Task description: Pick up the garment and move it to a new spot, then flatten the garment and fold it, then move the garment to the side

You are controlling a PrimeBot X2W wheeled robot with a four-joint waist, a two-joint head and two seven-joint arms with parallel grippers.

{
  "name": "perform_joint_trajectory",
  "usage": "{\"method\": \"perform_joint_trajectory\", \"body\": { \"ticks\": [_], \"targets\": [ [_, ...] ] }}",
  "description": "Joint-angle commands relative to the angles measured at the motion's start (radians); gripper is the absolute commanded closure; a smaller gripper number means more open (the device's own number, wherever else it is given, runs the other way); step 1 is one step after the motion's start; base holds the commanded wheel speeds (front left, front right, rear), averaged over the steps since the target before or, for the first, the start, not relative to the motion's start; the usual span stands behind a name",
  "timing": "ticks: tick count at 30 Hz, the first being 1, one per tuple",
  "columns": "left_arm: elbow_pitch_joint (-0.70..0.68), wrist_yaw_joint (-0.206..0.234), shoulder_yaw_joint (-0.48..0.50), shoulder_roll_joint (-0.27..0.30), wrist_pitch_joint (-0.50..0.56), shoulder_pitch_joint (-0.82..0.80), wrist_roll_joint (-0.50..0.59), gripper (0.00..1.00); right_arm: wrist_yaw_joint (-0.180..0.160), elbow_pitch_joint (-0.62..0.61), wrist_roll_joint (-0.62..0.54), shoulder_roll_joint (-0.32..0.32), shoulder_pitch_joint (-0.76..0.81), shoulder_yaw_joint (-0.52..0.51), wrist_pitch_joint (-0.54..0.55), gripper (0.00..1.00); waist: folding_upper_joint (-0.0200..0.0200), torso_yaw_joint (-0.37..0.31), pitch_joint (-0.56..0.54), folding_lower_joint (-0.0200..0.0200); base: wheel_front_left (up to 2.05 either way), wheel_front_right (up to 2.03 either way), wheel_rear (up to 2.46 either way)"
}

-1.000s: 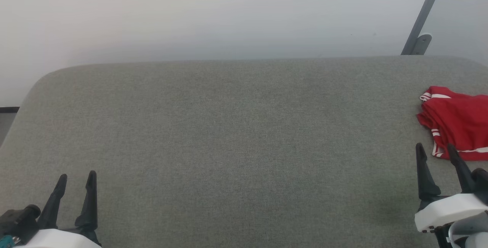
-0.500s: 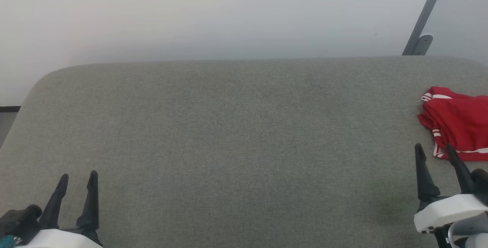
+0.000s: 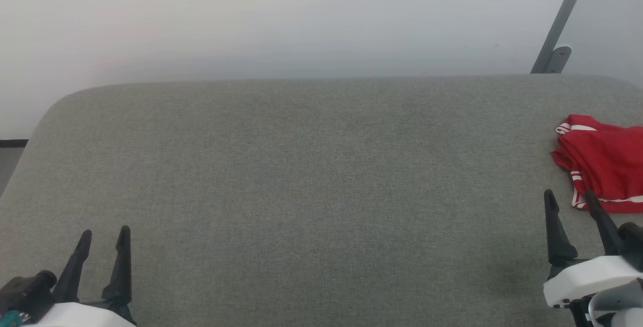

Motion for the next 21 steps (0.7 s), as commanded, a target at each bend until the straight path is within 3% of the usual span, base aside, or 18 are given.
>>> {"method": "perform_joint_trajectory", "body": {
  "ticks": [1,2,3,9,21],
  "targets": [
    [-0.001,-0.001,-0.001,-0.003,-0.004,0.008,-0.009,0.0,0.0,-0.005,-0.006,0.005,0.013,0.0,0.002,0.0,-0.0001,0.0,0.0,0.0,0.0,0.0,0.0],
    [-0.002,-0.001,-0.002,-0.001,-0.004,0.009,-0.007,0.0,0.0,-0.006,-0.007,0.005,0.013,0.0,0.003,0.0,-0.0001,0.0,0.0,0.0,0.0,0.0,0.0],
    [0.0,0.0,-0.002,0.0,0.0,0.001,-0.001,1.0,0.0,-0.002,0.0,0.001,0.002,-0.001,0.001,1.0,-0.0001,0.0,0.0,0.0,0.0,0.0,0.0],
    [0.05,0.0,-0.016,-0.05,0.006,0.018,-0.002,1.0,0.0,0.05,0.004,0.026,0.035,0.001,0.001,1.0,-0.0001,0.0,0.0,0.0,0.0,0.0,0.0],
    [0.047,0.0,-0.005,-0.087,0.066,-0.013,-0.181,1.0,0.0,0.049,0.222,0.042,0.016,0.001,0.053,1.0,-0.0001,-0.001,0.001,0.0,0.0,0.0,0.0]
  ]
}}
